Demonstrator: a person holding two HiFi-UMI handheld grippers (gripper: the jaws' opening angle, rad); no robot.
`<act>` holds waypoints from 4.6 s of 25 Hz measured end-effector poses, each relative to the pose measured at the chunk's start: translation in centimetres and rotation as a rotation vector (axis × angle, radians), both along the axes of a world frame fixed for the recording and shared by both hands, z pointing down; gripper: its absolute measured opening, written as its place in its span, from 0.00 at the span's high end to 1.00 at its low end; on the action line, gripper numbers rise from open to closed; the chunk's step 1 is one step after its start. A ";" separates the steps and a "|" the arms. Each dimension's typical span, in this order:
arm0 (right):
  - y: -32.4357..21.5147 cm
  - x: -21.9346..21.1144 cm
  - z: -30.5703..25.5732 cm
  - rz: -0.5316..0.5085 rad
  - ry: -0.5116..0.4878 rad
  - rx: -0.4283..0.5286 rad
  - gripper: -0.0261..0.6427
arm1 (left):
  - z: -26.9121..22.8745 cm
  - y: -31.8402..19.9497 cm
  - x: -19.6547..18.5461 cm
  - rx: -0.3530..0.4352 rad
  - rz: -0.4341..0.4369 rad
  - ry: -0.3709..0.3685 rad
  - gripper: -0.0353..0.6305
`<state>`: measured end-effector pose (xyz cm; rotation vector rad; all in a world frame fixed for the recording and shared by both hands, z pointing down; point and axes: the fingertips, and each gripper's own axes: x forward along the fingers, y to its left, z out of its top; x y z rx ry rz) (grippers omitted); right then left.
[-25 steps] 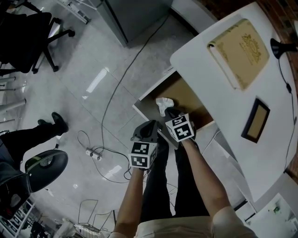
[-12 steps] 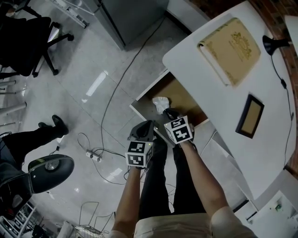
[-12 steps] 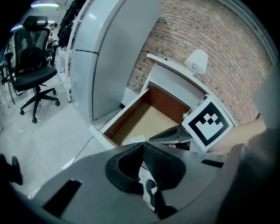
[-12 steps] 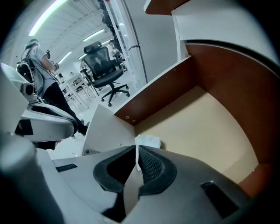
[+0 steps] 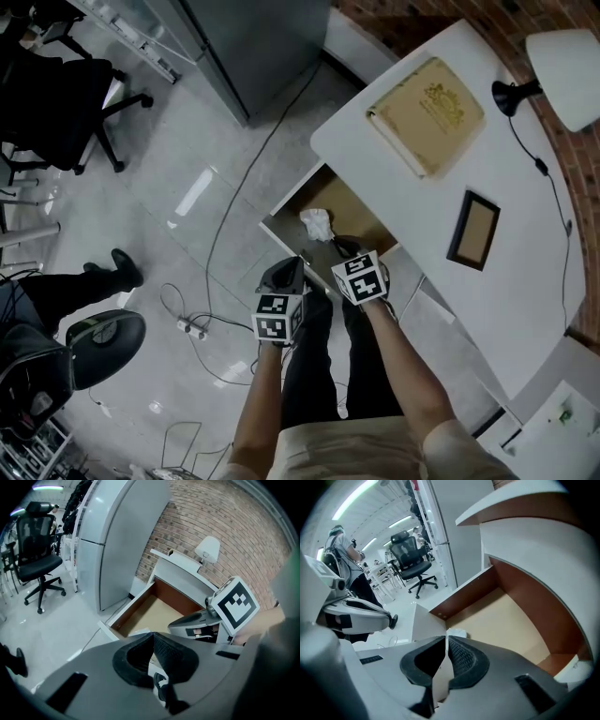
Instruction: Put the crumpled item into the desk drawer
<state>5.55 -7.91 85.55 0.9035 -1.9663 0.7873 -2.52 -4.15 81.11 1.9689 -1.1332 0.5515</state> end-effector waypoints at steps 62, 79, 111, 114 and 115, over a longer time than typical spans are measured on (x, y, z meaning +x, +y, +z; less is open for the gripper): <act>8.7 -3.4 -25.9 -0.044 -0.189 0.180 0.90 | -22.3 6.6 -1.6 0.132 0.007 -0.050 0.92; 9.6 -3.2 -25.5 -0.050 -0.203 0.183 0.92 | -21.9 7.5 -1.3 0.148 0.004 -0.046 0.92; 9.7 -0.3 -23.7 -0.004 -0.118 0.149 0.92 | -21.5 7.5 -0.5 0.136 0.037 -0.020 0.92; 9.6 -0.3 -23.7 -0.011 -0.115 0.153 0.92 | -21.1 7.5 -0.3 0.126 0.041 -0.011 0.92; 9.6 -0.2 -23.7 -0.012 -0.114 0.155 0.92 | -21.1 7.6 -0.1 0.127 0.043 -0.012 0.92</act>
